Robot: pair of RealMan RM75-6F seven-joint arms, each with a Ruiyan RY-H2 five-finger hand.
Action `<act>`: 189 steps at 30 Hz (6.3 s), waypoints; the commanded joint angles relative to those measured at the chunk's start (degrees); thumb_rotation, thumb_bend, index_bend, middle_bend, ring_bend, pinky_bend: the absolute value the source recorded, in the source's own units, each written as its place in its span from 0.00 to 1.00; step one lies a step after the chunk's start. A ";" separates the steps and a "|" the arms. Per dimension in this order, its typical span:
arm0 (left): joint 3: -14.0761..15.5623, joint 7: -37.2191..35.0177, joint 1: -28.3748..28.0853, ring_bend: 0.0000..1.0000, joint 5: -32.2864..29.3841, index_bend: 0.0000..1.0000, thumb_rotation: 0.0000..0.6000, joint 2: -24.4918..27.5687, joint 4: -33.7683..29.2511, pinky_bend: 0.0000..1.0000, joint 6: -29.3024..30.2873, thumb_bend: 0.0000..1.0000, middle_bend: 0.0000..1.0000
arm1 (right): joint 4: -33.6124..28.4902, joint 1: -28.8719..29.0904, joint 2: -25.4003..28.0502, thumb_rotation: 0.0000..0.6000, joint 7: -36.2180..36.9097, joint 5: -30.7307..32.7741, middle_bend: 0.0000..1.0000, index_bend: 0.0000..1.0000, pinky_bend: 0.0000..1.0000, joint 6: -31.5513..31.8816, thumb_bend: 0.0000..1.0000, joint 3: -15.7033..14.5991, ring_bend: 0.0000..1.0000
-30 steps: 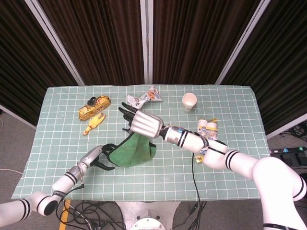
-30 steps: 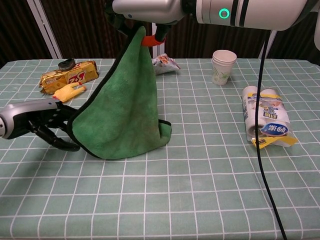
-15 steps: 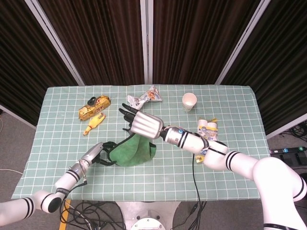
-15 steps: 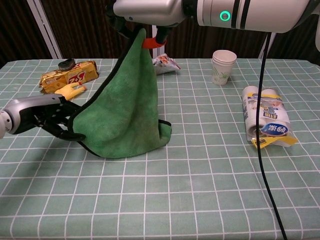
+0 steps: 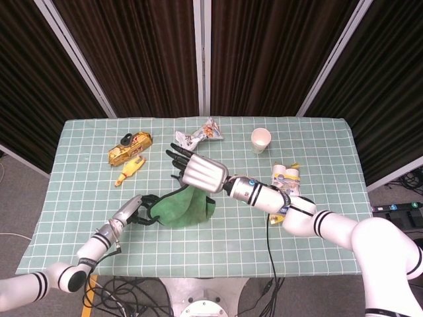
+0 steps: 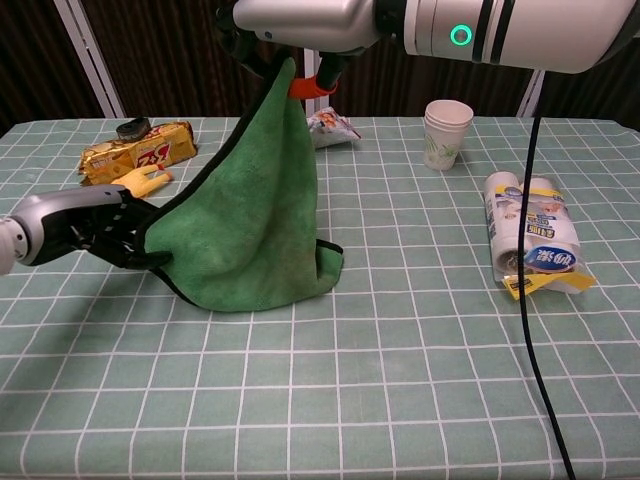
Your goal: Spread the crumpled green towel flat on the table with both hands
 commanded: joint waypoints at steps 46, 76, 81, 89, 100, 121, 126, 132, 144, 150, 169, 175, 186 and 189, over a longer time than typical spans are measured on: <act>-7.81 14.60 0.52 0.17 0.73 0.66 1.00 9.32 -0.94 0.29 16.01 0.47 0.31 | -11.36 -9.24 6.69 1.00 -1.85 13.03 0.28 0.81 0.01 1.49 0.46 7.36 0.05; 4.23 21.47 3.60 0.17 11.66 0.66 1.00 7.32 -1.59 0.29 19.26 0.44 0.31 | -6.43 -13.30 2.08 1.00 7.03 2.98 0.28 0.81 0.01 4.69 0.45 -3.41 0.05; 6.22 22.23 3.82 0.17 13.67 0.66 1.00 7.04 -2.36 0.29 18.95 0.44 0.31 | -7.76 -14.62 1.79 1.00 5.49 1.23 0.28 0.80 0.00 4.34 0.45 -5.75 0.05; 8.71 23.44 3.89 0.17 15.22 0.65 1.00 6.04 -2.28 0.29 17.33 0.43 0.31 | -8.64 -16.54 0.42 1.00 3.41 -0.58 0.28 0.79 0.00 3.97 0.45 -8.18 0.05; 10.86 25.53 3.11 0.17 15.27 0.61 1.00 4.80 -1.50 0.29 13.27 0.39 0.30 | -6.50 -18.79 -4.43 1.00 -0.37 -1.97 0.26 0.73 0.00 2.50 0.44 -10.25 0.03; 11.20 29.52 2.39 0.17 13.07 0.46 1.00 2.99 -1.13 0.29 9.81 0.32 0.28 | -5.14 -21.88 -10.07 1.00 -7.58 -1.44 0.18 0.51 0.00 -0.48 0.33 -10.89 0.00; 11.37 30.35 2.16 0.17 12.75 0.39 1.00 3.38 -2.08 0.29 9.07 0.30 0.27 | -5.81 -22.48 -10.15 0.88 -8.52 -0.79 0.16 0.40 0.00 -1.19 0.15 -10.74 0.00; 11.36 31.04 2.29 0.17 12.60 0.36 1.00 3.67 -2.96 0.29 9.37 0.29 0.26 | -6.74 -23.03 -10.01 0.73 -9.16 -0.52 0.14 0.33 0.00 -1.29 0.01 -10.50 0.00; 12.02 31.89 1.79 0.17 13.10 0.29 0.78 6.03 -6.81 0.29 8.63 0.22 0.22 | -10.32 -23.79 -7.49 0.57 -9.67 0.18 0.11 0.26 0.00 -0.32 0.00 -9.04 0.00; 11.02 30.78 3.02 0.16 13.08 0.27 0.65 7.42 -8.45 0.29 12.13 0.16 0.19 | -13.43 -24.42 -3.72 0.57 -10.24 1.21 0.11 0.26 0.00 2.18 0.00 -6.58 0.00; 4.32 28.70 9.08 0.16 4.25 0.27 0.91 9.32 -6.75 0.29 21.72 0.16 0.19 | -5.64 -26.26 -10.51 0.67 -11.74 3.20 0.10 0.26 0.00 -0.47 0.00 -8.01 0.00; 4.86 28.99 9.38 0.16 4.91 0.27 0.91 9.22 -6.73 0.29 21.22 0.16 0.19 | -6.96 -28.06 -8.96 0.66 -12.54 2.15 0.10 0.26 0.00 0.34 0.00 -10.41 0.00; 2.80 29.85 11.30 0.16 4.55 0.27 0.98 10.90 -7.10 0.29 25.69 0.16 0.19 | -14.73 -31.39 -0.06 0.79 -9.85 3.06 0.10 0.26 0.00 10.56 0.00 -5.65 0.00; 2.10 31.30 12.70 0.16 3.29 0.27 1.00 11.79 -6.81 0.29 28.01 0.16 0.19 | -18.94 -33.67 5.73 0.90 -7.94 5.50 0.12 0.25 0.02 12.52 0.00 -5.01 0.00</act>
